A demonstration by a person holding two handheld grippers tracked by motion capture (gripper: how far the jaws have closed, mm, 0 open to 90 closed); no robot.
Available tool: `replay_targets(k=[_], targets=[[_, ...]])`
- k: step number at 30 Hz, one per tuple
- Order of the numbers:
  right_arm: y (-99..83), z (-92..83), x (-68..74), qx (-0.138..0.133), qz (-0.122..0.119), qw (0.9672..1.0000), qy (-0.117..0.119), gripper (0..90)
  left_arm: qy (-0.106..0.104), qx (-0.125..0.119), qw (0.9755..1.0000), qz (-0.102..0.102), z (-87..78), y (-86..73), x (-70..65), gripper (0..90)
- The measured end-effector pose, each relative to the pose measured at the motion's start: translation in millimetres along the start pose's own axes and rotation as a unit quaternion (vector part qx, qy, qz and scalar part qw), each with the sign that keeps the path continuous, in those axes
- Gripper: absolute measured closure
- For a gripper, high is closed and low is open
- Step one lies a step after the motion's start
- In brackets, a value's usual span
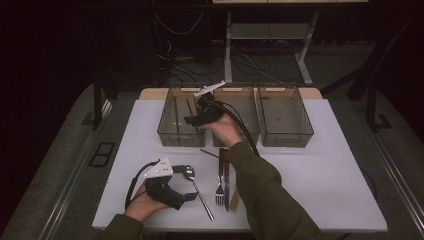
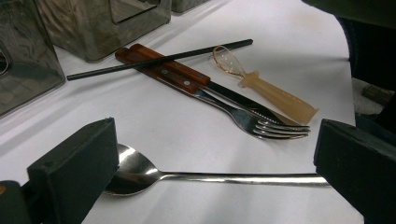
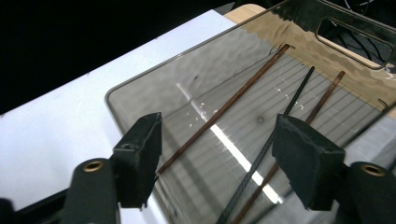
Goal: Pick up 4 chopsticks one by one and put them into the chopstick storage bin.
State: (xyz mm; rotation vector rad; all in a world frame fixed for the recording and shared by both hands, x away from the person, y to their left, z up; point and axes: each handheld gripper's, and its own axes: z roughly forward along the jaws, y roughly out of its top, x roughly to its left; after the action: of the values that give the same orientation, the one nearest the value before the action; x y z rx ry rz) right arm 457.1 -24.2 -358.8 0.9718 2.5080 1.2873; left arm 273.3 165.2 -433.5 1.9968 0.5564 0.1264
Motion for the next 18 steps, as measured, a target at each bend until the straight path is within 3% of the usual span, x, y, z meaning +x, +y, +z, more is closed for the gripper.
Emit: replay_targets(k=[7,18], targets=[[-13.1,-26.8,-4.1,-0.004,-0.02,0.9997,0.014,26.5,0.004,-0.004,1.0,-0.002,-0.5,-0.9,0.2,0.0],[-44.9,-67.8,-14.4,-0.009,-0.039,0.999,0.02,25.5,0.01,-0.002,0.9999,-0.004,-0.7,-1.9,1.2,0.0]])
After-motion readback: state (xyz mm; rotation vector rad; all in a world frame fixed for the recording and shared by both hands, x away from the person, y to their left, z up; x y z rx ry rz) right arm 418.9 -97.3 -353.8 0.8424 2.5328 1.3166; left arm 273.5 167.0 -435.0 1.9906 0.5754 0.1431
